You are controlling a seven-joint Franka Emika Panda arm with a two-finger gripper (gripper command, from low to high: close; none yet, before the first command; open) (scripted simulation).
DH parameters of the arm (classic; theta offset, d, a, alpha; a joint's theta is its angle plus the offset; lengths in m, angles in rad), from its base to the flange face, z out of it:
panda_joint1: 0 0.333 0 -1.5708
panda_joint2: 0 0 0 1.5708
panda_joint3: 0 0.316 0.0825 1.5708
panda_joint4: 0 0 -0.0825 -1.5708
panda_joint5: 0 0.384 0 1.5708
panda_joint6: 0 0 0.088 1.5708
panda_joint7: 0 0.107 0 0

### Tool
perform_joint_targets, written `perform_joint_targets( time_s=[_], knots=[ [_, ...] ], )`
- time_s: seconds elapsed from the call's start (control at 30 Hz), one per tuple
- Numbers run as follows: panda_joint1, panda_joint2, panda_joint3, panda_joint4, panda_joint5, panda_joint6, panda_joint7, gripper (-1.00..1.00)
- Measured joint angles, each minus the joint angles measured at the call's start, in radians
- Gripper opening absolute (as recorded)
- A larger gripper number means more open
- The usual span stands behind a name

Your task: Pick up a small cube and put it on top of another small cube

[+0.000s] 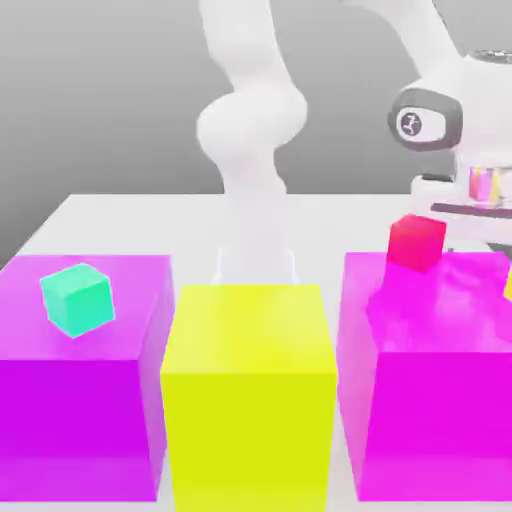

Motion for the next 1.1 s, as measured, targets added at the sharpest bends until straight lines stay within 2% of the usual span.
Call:
perform_joint_targets(
  time_s=[0.4,0.5,0.73,0.97,1.0,1.1],
  knots=[
    [-0.051,0.117,-0.090,-0.084,-0.196,0.129,-0.502,0.00],
    [-0.058,0.129,-0.110,-0.101,-0.182,0.173,-0.596,0.00],
    [-0.067,0.250,-0.100,-0.079,-0.171,0.280,-0.620,0.00],
    [-0.158,0.389,0.011,-0.061,-0.100,0.394,-0.667,0.00],
    [-0.175,0.407,0.028,-0.059,-0.104,0.408,-0.663,-1.00],
    [-0.174,0.407,0.028,-0.059,-0.102,0.407,-0.665,-1.00]
  ],
)
